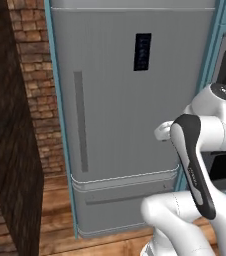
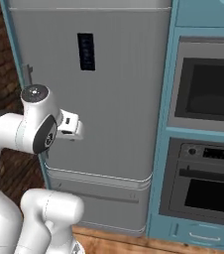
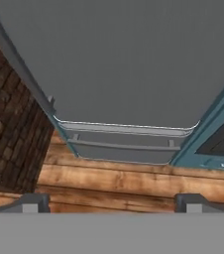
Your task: Retrieve the pear and peach from the fridge and place them into the bowl on the dining table.
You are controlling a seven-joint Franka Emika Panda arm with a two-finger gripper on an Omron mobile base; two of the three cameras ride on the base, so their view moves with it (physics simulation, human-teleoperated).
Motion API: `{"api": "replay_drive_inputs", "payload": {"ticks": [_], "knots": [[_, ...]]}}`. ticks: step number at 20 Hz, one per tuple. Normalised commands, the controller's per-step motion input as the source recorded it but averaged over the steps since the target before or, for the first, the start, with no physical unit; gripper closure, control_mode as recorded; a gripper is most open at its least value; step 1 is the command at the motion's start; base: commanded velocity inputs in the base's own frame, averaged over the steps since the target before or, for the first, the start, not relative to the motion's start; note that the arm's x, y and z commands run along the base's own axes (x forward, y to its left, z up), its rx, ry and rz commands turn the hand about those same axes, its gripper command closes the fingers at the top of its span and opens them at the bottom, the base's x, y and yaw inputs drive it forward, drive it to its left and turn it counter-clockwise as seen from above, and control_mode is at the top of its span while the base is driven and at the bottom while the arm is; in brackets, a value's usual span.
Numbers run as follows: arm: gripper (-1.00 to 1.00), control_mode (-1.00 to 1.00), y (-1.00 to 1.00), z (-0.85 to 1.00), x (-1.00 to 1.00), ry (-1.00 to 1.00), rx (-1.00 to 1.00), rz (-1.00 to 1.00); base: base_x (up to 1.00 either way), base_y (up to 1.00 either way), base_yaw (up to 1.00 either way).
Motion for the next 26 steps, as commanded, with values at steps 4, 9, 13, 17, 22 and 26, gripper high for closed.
{"api": "replay_drive_inputs", "payload": {"ticks": [4,9,13,17,22,26], "knots": [[-1.00,1.00,0.00,0.00,0.00,0.00,0.00,0.00,-0.37,0.64,0.00],[-1.00,1.00,0.00,0.00,0.00,0.00,0.00,0.00,-0.32,0.56,0.00],[-1.00,1.00,0.00,0.00,0.00,0.00,0.00,0.00,-0.33,0.57,0.00],[-1.00,1.00,0.00,0.00,0.00,0.00,0.00,0.00,-0.37,0.49,0.00],[-1.00,1.00,0.00,0.00,0.00,0.00,0.00,0.00,-0.40,0.43,0.00],[-1.00,1.00,0.00,0.00,0.00,0.00,0.00,0.00,-0.41,0.39,0.00]]}}
